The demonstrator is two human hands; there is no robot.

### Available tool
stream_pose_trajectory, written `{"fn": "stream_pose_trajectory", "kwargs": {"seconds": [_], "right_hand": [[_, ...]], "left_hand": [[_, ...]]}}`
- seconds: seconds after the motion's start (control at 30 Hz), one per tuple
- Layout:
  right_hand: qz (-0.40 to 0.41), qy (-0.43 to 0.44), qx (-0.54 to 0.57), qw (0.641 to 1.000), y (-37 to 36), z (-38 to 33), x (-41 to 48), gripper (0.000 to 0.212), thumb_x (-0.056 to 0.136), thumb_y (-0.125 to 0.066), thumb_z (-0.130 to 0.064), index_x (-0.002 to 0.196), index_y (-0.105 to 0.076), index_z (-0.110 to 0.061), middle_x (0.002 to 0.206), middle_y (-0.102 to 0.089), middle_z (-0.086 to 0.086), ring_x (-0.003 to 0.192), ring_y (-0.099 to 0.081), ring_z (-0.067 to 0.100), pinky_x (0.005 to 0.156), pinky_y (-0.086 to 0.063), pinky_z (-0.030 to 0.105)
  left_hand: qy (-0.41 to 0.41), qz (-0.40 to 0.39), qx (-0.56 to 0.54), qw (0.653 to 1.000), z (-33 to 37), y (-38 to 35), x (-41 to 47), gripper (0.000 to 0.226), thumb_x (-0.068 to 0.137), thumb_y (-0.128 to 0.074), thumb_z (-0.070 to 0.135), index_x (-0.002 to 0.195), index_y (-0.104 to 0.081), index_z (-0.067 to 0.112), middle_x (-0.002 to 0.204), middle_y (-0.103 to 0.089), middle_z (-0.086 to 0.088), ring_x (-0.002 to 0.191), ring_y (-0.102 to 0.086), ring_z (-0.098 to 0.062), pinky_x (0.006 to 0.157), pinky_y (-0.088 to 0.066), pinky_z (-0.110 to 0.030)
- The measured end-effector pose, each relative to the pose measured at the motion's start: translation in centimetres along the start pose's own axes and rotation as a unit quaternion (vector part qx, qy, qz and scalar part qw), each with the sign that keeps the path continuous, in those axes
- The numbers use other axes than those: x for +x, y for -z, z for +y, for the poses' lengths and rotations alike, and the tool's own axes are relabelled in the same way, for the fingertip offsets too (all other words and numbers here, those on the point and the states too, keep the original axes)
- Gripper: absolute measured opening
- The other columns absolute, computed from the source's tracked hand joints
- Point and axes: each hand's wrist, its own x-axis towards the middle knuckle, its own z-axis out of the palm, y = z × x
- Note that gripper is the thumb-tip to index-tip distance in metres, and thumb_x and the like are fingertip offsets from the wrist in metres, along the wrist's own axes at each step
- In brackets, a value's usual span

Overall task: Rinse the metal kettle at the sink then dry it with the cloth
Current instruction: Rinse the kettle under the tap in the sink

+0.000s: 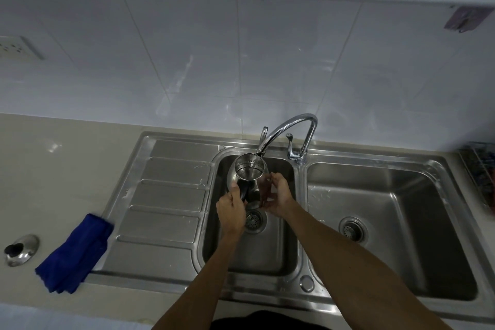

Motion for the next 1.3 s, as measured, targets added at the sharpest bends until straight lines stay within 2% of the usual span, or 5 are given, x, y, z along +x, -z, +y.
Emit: {"fn": "stream_pose_trajectory", "kwargs": {"seconds": [0.53,0.9,0.97,1.07,1.3], "right_hand": [[-0.017,-0.014,0.022,1.0,0.5,0.2,0.5,0.038,0.088,-0.052,-0.049,0.108,-0.065,-0.02,0.126,-0.056,0.02,0.122,-0.053,0.038,0.076,-0.053,0.043],[0.036,0.053,-0.174,0.983,1.6,-2.6,2.2,0.053,0.08,-0.055,-0.058,0.111,-0.064,-0.017,0.1,-0.062,0.008,0.085,-0.057,0.026,0.071,-0.047,0.034],[0.089,0.149,-0.251,0.952,1.7,-4.4,1.9,0.036,0.087,-0.059,-0.044,0.108,-0.066,-0.015,0.095,-0.064,0.005,0.084,-0.06,0.024,0.07,-0.044,0.029],[0.141,0.313,-0.439,0.83,2.1,-7.5,1.9,0.022,0.089,-0.062,-0.017,0.107,-0.067,-0.005,0.098,-0.066,0.008,0.095,-0.064,0.028,0.075,-0.047,0.028],[0.113,0.35,-0.643,0.672,1.4,-12.9,4.4,0.083,0.079,-0.064,0.002,0.152,-0.025,-0.005,0.157,-0.029,0.016,0.13,-0.049,0.043,0.105,-0.047,0.051]], "left_hand": [[-0.001,-0.009,0.02,1.0,-0.2,0.0,-0.1,0.054,0.106,-0.043,0.035,0.056,-0.055,0.02,0.046,-0.054,0.008,0.044,-0.051,-0.008,0.054,-0.042,-0.027],[-0.034,0.06,0.037,0.997,0.5,-0.5,-0.4,0.056,0.102,-0.043,0.038,0.047,-0.044,0.025,0.038,-0.045,0.009,0.036,-0.041,-0.004,0.05,-0.036,-0.025],[-0.036,0.071,0.038,0.996,0.4,-0.5,-0.4,0.057,0.1,-0.042,0.04,0.045,-0.042,0.026,0.037,-0.044,0.008,0.036,-0.038,-0.006,0.05,-0.035,-0.026],[-0.036,0.066,0.035,0.997,0.5,-0.6,-0.3,0.058,0.105,-0.045,0.029,0.047,-0.044,0.027,0.038,-0.045,0.009,0.036,-0.04,-0.004,0.051,-0.034,-0.024],[-0.047,0.07,0.049,0.995,1.0,-1.1,-0.3,0.057,0.106,-0.047,0.017,0.049,-0.047,0.024,0.039,-0.044,0.011,0.035,-0.046,-0.004,0.047,-0.037,-0.02]]}}
